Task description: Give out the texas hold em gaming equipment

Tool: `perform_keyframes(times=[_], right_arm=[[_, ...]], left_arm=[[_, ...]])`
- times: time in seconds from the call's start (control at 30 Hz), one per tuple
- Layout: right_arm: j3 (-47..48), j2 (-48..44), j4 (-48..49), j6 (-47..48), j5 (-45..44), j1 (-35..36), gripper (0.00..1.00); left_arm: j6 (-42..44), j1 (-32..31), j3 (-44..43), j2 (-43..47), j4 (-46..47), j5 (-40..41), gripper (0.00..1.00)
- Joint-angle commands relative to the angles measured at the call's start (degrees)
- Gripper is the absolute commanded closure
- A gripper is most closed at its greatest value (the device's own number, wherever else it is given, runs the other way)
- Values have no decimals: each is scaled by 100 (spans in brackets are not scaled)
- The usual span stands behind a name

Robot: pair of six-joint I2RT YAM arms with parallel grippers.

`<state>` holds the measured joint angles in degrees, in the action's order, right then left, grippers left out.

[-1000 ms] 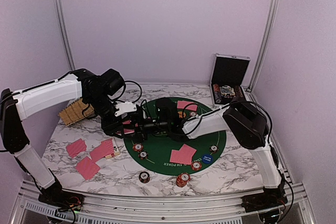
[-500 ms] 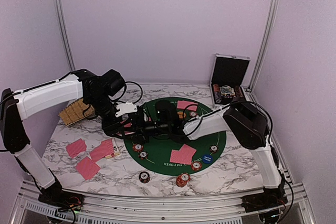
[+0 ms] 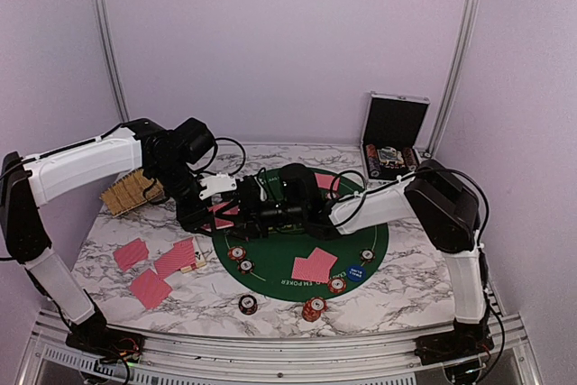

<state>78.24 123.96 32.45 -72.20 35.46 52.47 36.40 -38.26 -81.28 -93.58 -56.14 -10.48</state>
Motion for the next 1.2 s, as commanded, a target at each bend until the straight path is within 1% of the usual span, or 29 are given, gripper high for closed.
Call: perform_keyframes(times=[0.0,0.13,0.2,0.37,0.43,0.53,0.7,0.83,1.07,1.17], right_arm=[[-52,-120,-130,29,-272,-201,60],[-98,-236,-365,242,-299,-224,61],[-182,-308,-452,301,-328,-250,60],[-302,-469,-654,508,-422,-281,50],[-308,-487,-577,528,-392,-274,47],[-204,-418,-295,471,-202,-204,42],[125,-187,-92,444,199,-36,36],[275,27,68,339,459,54,35],[399,365,282,79,648,156,34],[636,574,355,-24,725,223,34]], left_arm=[[22,11,-59,60,-325,-75,38],[36,12,-57,84,-327,-62,38],[49,12,-55,86,-327,-54,38],[38,12,-43,86,-327,-93,38],[37,12,-42,90,-327,-95,38],[38,16,-53,84,-332,-92,38],[42,12,-56,78,-325,-87,38],[39,7,-48,65,-327,-85,38],[29,12,-73,60,-327,-81,38],[29,7,-80,57,-330,-82,38]])
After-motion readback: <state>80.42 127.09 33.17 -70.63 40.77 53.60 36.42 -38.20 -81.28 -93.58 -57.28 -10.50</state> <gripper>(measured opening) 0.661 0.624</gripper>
